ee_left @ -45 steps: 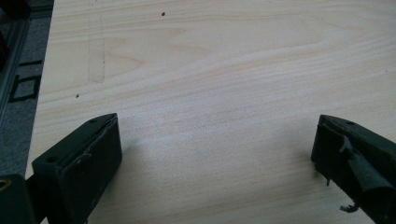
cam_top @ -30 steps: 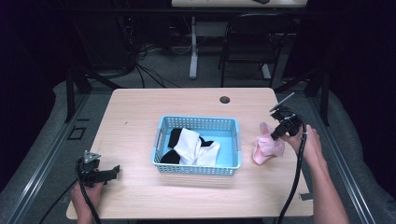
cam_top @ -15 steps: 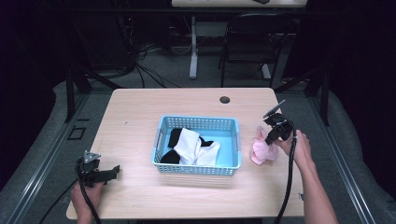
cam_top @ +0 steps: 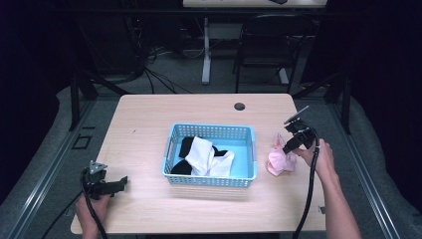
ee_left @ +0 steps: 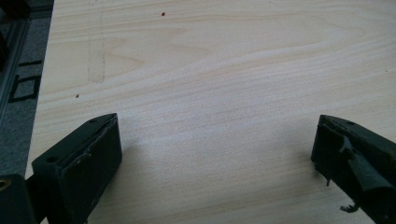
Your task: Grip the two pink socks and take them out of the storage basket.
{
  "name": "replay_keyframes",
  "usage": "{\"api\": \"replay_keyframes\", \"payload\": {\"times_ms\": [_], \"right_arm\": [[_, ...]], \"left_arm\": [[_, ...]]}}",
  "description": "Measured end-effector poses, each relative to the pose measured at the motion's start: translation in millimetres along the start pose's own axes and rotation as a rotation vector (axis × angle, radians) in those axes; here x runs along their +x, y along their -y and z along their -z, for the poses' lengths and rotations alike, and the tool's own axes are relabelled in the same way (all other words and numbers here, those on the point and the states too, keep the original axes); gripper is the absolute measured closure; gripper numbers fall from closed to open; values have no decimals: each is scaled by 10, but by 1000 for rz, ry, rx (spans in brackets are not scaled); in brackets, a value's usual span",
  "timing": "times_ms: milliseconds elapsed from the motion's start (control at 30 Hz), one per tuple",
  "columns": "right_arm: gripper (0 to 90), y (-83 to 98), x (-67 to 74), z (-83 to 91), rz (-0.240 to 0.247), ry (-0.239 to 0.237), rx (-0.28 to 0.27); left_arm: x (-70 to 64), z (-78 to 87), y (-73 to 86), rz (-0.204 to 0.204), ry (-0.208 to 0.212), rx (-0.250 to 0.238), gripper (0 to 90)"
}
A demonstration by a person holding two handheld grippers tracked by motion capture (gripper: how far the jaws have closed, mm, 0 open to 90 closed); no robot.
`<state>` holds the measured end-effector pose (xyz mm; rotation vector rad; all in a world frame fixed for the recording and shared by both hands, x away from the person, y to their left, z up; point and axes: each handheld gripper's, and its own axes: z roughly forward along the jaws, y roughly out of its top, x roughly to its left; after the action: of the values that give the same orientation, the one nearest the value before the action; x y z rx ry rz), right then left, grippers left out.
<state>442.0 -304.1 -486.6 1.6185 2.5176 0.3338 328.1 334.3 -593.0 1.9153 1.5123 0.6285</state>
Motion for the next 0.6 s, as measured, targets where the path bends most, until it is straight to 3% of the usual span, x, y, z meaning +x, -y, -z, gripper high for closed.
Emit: {"api": "replay_keyframes", "payload": {"times_ms": [67, 100, 133, 233, 267, 300, 367, 433, 500, 600], "right_arm": [[558, 13, -2, 17, -4, -1, -5], [459, 48, 3, 48, -17, -8, -39], [459, 48, 3, 48, -17, -8, -39], [293, 119, 23, 171, 1, -30, -67], [293, 119, 23, 171, 1, -30, -67], [208, 159, 48, 233, 11, -33, -89], [185, 182, 64, 266, 16, -35, -99], [141, 268, 106, 345, 17, -35, -159], [130, 301, 116, 360, 23, -34, -180], [37, 446, 155, 366, 27, -39, -205]], "left_arm": [[0, 0, 0, 0, 0, 0, 17], [0, 0, 0, 0, 0, 0, 17], [0, 0, 0, 0, 0, 0, 17], [0, 0, 0, 0, 0, 0, 17], [-1, 0, 0, 0, -1, -1, 17], [-1, 0, 0, 0, -1, -1, 17], [-1, 0, 0, 0, -1, -1, 17], [-2, 0, 0, -1, -1, -1, 17], [-2, 0, 0, 0, -1, -1, 18], [-3, 1, 1, 0, -2, -1, 18]]}}
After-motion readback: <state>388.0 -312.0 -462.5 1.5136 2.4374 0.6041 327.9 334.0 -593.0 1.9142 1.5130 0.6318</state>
